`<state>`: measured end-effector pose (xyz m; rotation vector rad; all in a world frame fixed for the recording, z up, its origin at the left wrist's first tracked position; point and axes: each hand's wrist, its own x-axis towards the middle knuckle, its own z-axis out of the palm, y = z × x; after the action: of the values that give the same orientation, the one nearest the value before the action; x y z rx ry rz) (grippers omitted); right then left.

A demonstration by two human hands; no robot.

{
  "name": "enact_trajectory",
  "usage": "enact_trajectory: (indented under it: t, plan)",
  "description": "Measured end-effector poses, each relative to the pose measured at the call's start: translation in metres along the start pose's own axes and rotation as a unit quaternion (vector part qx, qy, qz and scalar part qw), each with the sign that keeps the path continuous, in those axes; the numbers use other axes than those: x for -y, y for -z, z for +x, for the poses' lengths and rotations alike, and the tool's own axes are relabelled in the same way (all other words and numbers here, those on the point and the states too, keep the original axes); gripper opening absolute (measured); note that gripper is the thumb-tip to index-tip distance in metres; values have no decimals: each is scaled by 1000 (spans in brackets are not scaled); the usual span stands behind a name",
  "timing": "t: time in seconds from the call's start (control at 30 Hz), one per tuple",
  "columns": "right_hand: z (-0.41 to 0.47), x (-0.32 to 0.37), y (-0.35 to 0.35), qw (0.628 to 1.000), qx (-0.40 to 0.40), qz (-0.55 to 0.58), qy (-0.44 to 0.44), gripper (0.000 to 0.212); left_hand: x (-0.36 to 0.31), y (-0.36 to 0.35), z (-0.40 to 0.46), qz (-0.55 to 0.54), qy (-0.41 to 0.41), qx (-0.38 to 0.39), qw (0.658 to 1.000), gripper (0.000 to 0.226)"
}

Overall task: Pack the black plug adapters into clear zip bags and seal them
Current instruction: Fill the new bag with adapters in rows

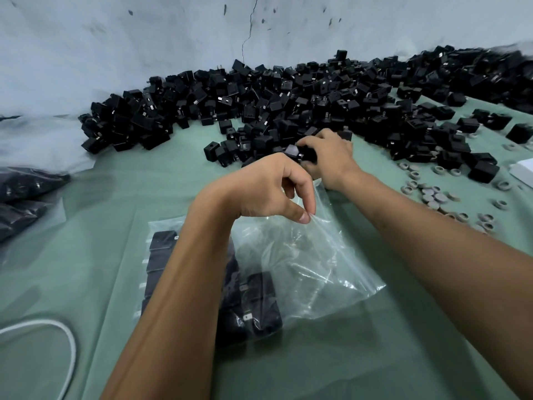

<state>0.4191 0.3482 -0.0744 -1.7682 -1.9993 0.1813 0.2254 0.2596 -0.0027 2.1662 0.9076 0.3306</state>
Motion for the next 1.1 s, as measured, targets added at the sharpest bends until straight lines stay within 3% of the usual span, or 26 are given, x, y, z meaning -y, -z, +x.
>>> enact_trajectory:
  t: [0.1, 0.2, 0.3, 0.4, 0.53, 0.6, 0.73, 0.83, 0.9, 1.0, 1.1]
  plan:
    - [-15, 5, 10, 998, -35, 39, 35, 43, -1, 1, -1, 2, -2, -4, 1000, 18]
    - [-39, 8, 25, 981, -142, 132, 30, 39, -2, 4, -2, 6, 0, -6, 1000, 18]
    - [-69, 9, 37, 968, -202, 147, 26, 35, -3, 5, -3, 9, 3, -7, 1000, 17]
    - [-90, 8, 41, 952, -185, 241, 17, 35, -5, 4, -4, 11, 4, -13, 1000, 17]
    - [-103, 4, 43, 882, -129, 452, -15, 36, -7, 4, -5, 10, 6, -16, 1000, 18]
    - [-103, -1, 42, 882, -129, 450, -47, 34, -8, 4, -5, 7, 8, -14, 1000, 18]
    - [-95, -17, 35, 933, -154, 291, -145, 33, -7, 5, -6, 7, 14, -15, 1000, 18]
    - [-97, -24, 36, 950, -180, 222, -129, 34, -7, 4, -5, 7, 16, -15, 1000, 19]
    - [-99, -23, 39, 933, -195, 283, -109, 29, -8, 4, -5, 7, 18, -16, 1000, 19]
    - [-102, -17, 45, 870, -127, 473, -63, 22, -9, 3, -4, 11, 18, -15, 1000, 20]
    - [-104, -20, 53, 866, 37, 499, -14, 58, -10, 3, -4, 7, 16, -18, 1000, 19]
